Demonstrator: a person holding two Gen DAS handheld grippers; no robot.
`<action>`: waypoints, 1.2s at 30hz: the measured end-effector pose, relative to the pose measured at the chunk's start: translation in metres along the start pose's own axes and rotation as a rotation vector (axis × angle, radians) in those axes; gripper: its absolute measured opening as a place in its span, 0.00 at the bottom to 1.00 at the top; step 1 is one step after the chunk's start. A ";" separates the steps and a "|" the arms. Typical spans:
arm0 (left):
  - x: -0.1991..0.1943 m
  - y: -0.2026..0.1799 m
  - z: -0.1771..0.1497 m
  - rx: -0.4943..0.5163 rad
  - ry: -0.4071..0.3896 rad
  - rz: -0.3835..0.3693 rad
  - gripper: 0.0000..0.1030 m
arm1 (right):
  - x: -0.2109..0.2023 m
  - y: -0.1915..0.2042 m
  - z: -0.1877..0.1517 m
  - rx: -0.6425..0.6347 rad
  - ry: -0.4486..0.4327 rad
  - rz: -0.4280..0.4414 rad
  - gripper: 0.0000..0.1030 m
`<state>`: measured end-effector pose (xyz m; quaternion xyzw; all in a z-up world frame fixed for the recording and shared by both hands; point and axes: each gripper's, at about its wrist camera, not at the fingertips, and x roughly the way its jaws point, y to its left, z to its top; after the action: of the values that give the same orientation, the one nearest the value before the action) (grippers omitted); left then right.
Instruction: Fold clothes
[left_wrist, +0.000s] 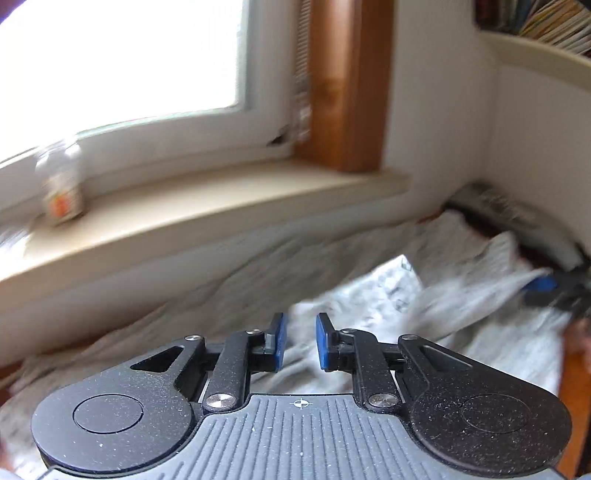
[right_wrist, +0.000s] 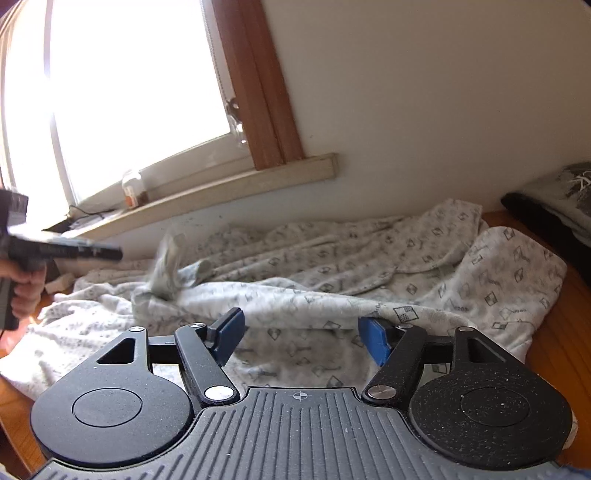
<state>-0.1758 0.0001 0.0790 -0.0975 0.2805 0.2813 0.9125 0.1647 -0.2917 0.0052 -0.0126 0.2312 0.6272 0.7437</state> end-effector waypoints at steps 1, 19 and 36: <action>-0.002 0.004 -0.002 -0.013 0.003 0.003 0.19 | 0.000 0.000 0.000 0.002 0.001 -0.001 0.66; 0.087 -0.092 0.013 0.140 0.044 -0.043 0.73 | -0.001 0.001 0.001 0.002 0.005 -0.026 0.66; -0.096 0.046 -0.041 -0.118 -0.065 -0.019 0.42 | -0.034 0.015 0.005 -0.041 -0.179 0.077 0.73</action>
<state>-0.2867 -0.0197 0.0987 -0.1445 0.2326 0.2918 0.9164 0.1485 -0.3182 0.0255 0.0372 0.1512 0.6585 0.7363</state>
